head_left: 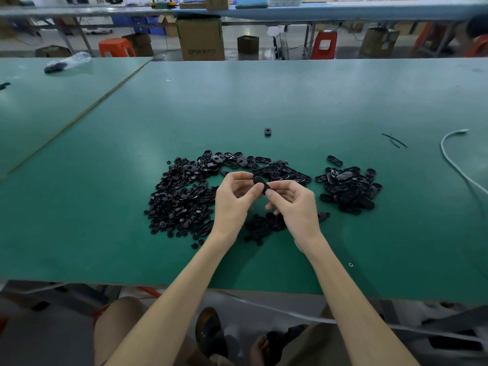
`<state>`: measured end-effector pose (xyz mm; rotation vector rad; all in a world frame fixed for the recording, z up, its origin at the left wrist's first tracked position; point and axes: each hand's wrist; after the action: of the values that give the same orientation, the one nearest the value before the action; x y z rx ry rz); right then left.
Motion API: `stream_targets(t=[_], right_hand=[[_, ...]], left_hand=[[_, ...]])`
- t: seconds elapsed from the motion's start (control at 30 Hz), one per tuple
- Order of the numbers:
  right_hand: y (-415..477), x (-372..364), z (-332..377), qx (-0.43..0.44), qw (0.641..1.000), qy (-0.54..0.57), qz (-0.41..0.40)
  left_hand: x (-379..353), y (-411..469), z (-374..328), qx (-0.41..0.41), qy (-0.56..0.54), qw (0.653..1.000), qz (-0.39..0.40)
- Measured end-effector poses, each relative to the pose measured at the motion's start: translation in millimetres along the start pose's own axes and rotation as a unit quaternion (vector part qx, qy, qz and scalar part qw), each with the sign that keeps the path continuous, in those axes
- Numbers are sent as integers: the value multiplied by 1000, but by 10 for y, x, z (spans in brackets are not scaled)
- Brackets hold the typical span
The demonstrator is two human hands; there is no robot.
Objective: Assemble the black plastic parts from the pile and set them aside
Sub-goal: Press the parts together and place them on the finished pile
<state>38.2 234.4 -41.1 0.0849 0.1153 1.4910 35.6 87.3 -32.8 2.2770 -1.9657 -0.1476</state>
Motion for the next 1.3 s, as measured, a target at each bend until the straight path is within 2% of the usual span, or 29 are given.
stream_targets(t=[0.33, 0.5, 0.83, 1.3], right_hand=[[-6, 1, -9, 9, 1000, -1, -2], [-1, -6, -3, 25, 999, -31, -1], [-1, -5, -4, 29, 999, -14, -22], [-5, -4, -10, 21, 998, -14, -52]], left_hand=[[-21, -24, -10, -54, 23, 998, 3], [-6, -23, -14, -43, -26, 999, -18], [-25, -17, -8, -38, 3, 997, 66], [-16, -38, -11, -31, -24, 998, 56]])
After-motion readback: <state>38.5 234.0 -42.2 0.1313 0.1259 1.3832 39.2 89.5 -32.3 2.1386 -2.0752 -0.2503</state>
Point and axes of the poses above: each hand's wrist, its own y-axis towards the middle knuckle, its own x-axis out of the back of the hand, z = x × y
